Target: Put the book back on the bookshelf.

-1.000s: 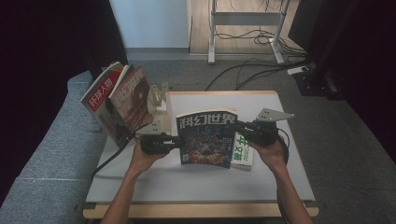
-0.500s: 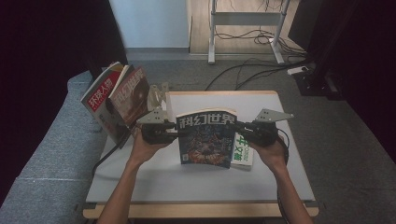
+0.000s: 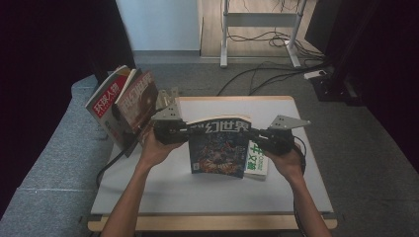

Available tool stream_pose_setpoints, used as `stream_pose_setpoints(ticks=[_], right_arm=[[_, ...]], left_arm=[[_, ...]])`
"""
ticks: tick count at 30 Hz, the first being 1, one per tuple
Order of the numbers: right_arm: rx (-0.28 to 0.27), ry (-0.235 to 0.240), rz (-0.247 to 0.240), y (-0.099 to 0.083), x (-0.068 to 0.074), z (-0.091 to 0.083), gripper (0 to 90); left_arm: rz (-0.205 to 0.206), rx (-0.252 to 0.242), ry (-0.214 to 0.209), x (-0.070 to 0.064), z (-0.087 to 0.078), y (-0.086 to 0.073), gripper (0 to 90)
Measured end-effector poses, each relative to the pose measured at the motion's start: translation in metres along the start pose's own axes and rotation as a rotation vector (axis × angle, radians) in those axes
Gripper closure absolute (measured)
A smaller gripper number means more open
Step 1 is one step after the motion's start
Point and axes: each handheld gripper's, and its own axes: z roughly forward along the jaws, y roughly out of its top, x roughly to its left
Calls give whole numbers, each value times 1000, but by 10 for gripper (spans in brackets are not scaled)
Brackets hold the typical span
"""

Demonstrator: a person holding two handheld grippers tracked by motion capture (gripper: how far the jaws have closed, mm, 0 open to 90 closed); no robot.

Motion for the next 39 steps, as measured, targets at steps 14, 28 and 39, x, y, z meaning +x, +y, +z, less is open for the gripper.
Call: stream_pose_setpoints(ticks=[14,28,39], right_arm=[[75,-97,8,-27,-11,-4,624],[224,-331,137,-96,-43,-22,303],[302,-416,252,-139,-57,-24,124]], left_arm=[[14,27,-8,-5,-6,0,818],[1,60,-28,-3,-8,3,818],[-5,96,-17,-3,-9,7,819]])
